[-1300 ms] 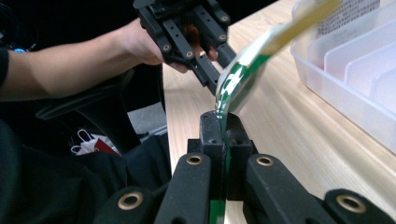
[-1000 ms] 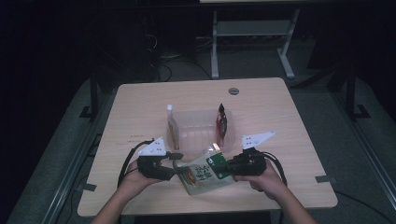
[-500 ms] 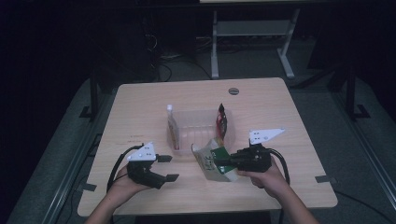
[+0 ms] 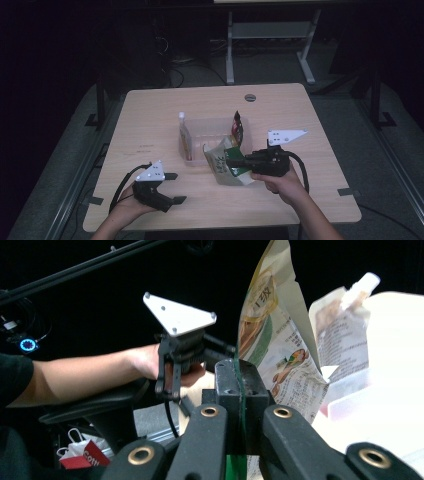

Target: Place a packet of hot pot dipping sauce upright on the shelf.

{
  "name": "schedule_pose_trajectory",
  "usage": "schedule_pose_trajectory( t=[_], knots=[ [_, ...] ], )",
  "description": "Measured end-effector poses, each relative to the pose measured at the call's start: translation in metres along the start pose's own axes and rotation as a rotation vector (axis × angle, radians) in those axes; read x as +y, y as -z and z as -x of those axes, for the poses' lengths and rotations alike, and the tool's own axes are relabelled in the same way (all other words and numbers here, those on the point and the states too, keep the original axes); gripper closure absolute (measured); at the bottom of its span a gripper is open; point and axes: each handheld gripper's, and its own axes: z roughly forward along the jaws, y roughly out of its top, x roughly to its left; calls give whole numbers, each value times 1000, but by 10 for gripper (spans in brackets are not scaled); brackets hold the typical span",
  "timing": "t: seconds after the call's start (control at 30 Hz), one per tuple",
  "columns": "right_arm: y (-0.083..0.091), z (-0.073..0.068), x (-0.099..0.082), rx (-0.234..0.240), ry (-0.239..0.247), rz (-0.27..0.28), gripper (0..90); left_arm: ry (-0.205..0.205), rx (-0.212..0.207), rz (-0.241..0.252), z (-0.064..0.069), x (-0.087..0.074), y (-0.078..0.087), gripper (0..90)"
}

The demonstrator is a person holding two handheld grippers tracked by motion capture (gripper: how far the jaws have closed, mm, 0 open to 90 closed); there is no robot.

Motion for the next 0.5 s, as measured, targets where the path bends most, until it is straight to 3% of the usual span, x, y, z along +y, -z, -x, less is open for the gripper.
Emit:
schedule_pose_trajectory(
  t=[0.5],
  knots=[
    [-12,14,35,-50,64,44,900,-11,-8,-12,-2,-1,-3,174]
  ],
)
